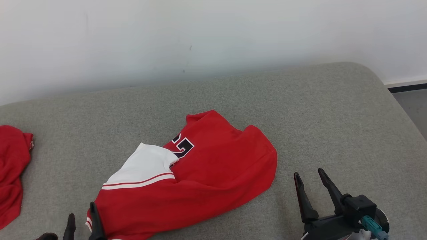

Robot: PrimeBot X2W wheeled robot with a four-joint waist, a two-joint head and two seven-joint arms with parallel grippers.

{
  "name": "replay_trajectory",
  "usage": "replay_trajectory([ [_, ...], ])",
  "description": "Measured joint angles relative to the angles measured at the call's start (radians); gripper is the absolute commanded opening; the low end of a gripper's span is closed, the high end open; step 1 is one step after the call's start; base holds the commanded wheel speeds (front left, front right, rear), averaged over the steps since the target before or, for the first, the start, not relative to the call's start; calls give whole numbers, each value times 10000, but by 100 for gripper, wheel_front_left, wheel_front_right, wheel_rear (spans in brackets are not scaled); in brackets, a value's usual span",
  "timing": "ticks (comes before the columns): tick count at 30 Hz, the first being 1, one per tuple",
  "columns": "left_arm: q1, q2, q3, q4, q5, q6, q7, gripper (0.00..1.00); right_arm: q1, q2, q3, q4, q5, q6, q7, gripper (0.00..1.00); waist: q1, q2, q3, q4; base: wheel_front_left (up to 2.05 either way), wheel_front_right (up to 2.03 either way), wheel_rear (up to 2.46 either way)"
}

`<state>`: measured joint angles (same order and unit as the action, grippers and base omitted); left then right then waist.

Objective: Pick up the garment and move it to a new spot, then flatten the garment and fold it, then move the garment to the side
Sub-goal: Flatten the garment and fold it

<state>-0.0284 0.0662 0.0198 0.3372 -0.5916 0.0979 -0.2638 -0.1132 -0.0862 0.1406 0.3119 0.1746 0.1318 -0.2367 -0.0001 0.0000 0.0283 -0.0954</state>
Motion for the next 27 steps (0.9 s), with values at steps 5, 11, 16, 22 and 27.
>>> replay_trajectory([
  [5, -430, 696, -343, -88, 575, 63, 644, 100, 79, 29, 25, -63, 0, 0, 4, 100, 0, 0, 14, -22, 0, 0, 0],
  [11, -2614, 1488, -1593, 585, 1338, -303, 2924, 100, -60, 44, 176, -138, 8, 0, 35, 100, 1, 0, 280, -106, 0, 0, 0],
  [16, -4698, 2079, -2721, 2173, 2451, -564, 4468, 100, -397, 38, 320, -199, 13, 0, 44, 100, 2, 0, 712, -409, 0, 0, 0],
  [22, -5912, 2280, -3087, 3509, 2792, -729, 5304, 100, -654, 46, 307, -176, 44, 0, -15, 100, 2, 1, 1218, -883, 0, 0, 0],
  [27, -6481, 2470, -3122, 4272, 2803, -819, 5685, 100, -730, 65, 236, -128, 44, 0, -79, 100, 3, 1, 1617, -1242, 0, 0, 0],
])
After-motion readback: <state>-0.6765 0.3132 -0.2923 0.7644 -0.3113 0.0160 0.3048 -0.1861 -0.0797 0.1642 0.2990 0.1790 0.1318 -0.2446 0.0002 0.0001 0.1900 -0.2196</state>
